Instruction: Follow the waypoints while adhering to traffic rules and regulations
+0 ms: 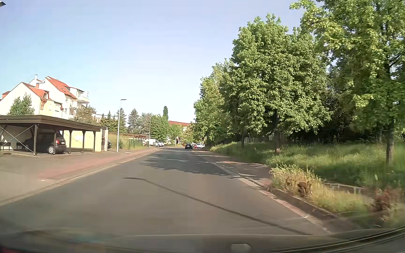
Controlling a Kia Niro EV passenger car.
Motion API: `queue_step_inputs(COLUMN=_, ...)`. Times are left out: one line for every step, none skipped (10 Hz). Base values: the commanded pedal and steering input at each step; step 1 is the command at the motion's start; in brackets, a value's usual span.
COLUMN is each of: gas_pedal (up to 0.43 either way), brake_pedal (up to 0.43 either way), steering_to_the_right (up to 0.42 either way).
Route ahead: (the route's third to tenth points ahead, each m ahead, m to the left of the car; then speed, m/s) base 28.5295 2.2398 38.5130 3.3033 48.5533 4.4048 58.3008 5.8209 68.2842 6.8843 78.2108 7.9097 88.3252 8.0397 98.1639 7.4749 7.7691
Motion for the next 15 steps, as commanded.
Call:
queue_step_inputs(gas_pedal=0.079, brake_pedal=0.030, steering_to_the_right=-0.070)
queue_step_inputs(gas_pedal=0.079, brake_pedal=0.030, steering_to_the_right=-0.067)
queue_step_inputs(gas_pedal=0.079, brake_pedal=0.030, steering_to_the_right=-0.063)
queue_step_inputs(gas_pedal=0.079, brake_pedal=0.030, steering_to_the_right=-0.058)
queue_step_inputs(gas_pedal=0.079, brake_pedal=0.030, steering_to_the_right=-0.052)
queue_step_inputs(gas_pedal=0.079, brake_pedal=0.030, steering_to_the_right=-0.048)
queue_step_inputs(gas_pedal=0.079, brake_pedal=0.030, steering_to_the_right=-0.043)
queue_step_inputs(gas_pedal=0.079, brake_pedal=0.030, steering_to_the_right=-0.037)
queue_step_inputs(gas_pedal=0.079, brake_pedal=0.030, steering_to_the_right=-0.031)
queue_step_inputs(gas_pedal=0.079, brake_pedal=0.030, steering_to_the_right=-0.025)
queue_step_inputs(gas_pedal=0.079, brake_pedal=0.030, steering_to_the_right=-0.020)
queue_step_inputs(gas_pedal=0.079, brake_pedal=0.030, steering_to_the_right=-0.015)
queue_step_inputs(gas_pedal=0.079, brake_pedal=0.030, steering_to_the_right=-0.011)
queue_step_inputs(gas_pedal=0.079, brake_pedal=0.030, steering_to_the_right=-0.011)
queue_step_inputs(gas_pedal=0.079, brake_pedal=0.030, steering_to_the_right=-0.010)
